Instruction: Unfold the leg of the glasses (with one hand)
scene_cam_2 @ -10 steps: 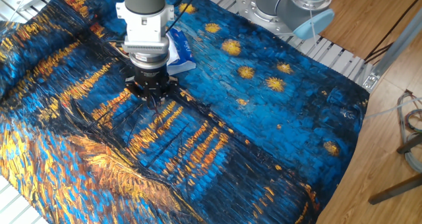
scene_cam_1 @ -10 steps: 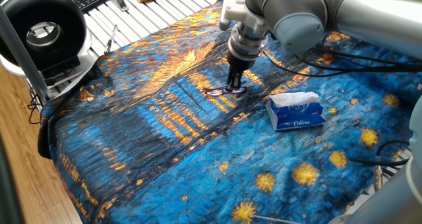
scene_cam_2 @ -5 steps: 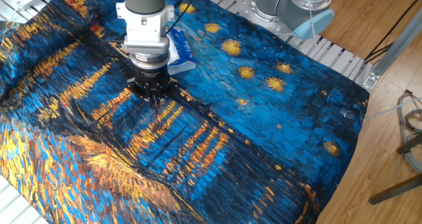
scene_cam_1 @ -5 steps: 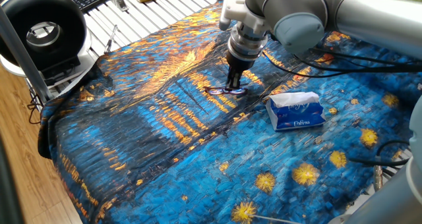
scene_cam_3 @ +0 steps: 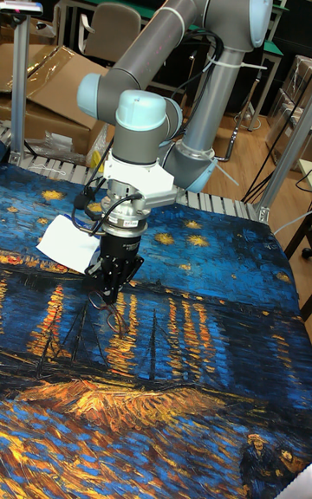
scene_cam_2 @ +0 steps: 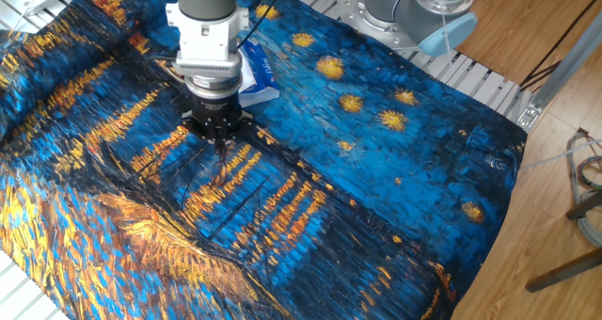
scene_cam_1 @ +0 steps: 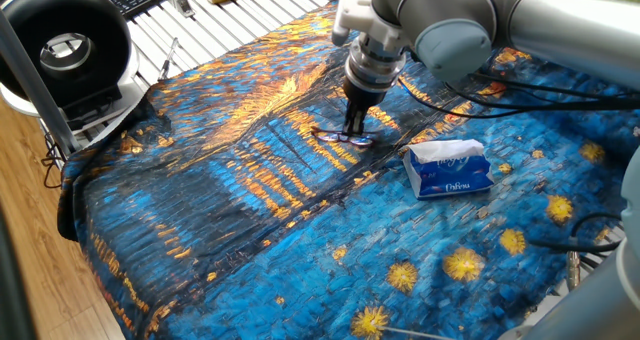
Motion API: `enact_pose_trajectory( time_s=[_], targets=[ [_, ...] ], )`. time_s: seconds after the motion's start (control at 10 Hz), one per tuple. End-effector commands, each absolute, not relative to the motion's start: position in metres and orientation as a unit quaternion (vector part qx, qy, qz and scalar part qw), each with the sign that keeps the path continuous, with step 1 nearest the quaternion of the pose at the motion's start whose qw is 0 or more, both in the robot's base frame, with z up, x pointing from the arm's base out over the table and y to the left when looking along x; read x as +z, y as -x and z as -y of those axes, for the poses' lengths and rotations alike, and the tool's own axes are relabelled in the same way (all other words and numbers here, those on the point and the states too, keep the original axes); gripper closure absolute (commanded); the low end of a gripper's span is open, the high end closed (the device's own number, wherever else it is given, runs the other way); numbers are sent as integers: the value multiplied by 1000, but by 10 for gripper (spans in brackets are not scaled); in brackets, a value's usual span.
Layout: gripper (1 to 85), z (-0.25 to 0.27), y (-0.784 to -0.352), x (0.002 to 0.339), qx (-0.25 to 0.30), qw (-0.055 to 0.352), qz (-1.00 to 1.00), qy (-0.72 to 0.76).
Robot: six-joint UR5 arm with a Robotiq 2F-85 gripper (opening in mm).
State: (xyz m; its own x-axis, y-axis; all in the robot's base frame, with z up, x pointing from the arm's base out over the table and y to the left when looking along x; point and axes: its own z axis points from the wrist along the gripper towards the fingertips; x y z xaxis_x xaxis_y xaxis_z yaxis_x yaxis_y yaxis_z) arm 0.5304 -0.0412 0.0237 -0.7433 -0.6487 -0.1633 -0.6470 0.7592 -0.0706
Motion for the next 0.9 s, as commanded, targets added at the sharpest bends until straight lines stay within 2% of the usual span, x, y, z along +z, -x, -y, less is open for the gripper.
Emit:
enact_pose_trajectory(
  time_s=[0.0, 0.8],
  targets=[
    [727, 43, -531, 27, -7, 87, -938, 337],
    [783, 50, -528, 36, -35, 50, -952, 299]
  ],
)
